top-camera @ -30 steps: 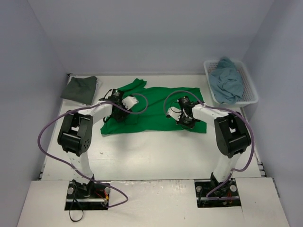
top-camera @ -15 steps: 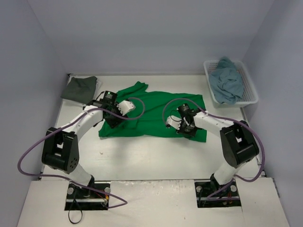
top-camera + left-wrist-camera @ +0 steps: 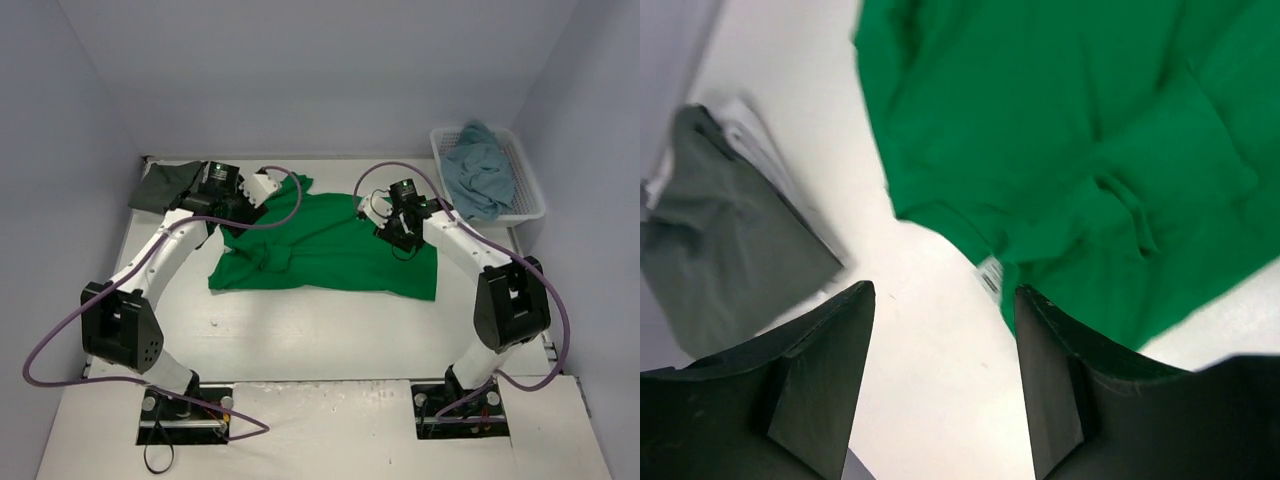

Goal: Fold and stack the t-shirts

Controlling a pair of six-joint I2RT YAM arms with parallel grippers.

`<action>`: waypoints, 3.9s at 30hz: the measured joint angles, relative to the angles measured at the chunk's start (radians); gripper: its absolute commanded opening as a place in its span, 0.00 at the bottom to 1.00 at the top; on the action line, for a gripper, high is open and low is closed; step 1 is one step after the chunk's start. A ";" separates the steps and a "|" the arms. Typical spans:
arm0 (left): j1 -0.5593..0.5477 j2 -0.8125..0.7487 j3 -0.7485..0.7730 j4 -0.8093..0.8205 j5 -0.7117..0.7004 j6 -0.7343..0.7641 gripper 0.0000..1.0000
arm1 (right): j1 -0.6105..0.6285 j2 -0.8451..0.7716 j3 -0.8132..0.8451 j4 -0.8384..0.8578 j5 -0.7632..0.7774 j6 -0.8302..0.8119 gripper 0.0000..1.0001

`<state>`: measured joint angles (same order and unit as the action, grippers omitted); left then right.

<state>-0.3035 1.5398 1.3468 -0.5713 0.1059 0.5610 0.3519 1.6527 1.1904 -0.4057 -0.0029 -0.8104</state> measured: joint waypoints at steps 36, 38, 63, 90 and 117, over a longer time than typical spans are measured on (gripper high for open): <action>0.023 0.426 0.383 0.044 0.021 -0.110 0.54 | -0.419 0.550 0.623 0.126 -0.483 0.077 0.46; 0.026 0.428 0.383 0.045 0.021 -0.113 0.54 | -0.415 0.571 0.637 0.133 -0.499 0.076 0.46; 0.044 0.475 0.405 0.046 0.050 -0.125 0.54 | -0.378 0.645 0.687 0.072 -0.426 -0.003 0.50; 0.051 0.760 0.790 0.006 0.134 -0.161 0.55 | -0.384 0.694 0.672 0.083 -0.365 -0.031 0.00; 0.051 1.019 1.024 0.102 0.283 -0.225 0.59 | -0.370 0.646 0.568 0.185 -0.352 -0.031 0.00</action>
<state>-0.2527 2.5584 2.3711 -0.4690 0.3885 0.3355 -0.0177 2.2986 1.7584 -0.2203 -0.3553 -0.8413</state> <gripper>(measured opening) 0.585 0.017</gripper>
